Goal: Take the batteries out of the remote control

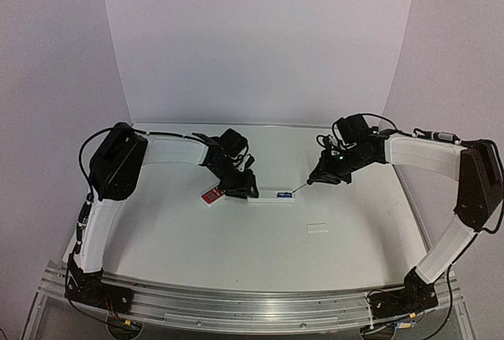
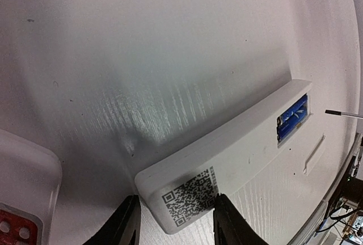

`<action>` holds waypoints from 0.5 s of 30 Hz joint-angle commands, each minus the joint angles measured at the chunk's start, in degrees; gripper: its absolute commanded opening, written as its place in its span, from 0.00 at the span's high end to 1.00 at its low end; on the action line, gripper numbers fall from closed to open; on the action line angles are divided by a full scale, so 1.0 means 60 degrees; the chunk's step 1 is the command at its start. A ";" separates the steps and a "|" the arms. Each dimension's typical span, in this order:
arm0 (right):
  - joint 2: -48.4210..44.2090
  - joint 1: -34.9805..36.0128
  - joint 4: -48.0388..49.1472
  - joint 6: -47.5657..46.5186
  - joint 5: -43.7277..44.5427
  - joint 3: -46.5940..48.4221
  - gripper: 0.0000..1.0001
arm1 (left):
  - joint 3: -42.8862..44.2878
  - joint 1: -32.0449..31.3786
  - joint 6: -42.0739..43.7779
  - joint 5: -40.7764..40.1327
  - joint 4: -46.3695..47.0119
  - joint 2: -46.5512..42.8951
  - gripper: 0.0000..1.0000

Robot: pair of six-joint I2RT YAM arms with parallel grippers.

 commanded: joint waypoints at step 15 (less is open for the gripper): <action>0.0077 0.0168 -0.0033 -0.0248 0.0064 0.0063 1.00 | 0.1209 -0.0027 -0.0508 0.0051 -0.1416 0.1007 0.61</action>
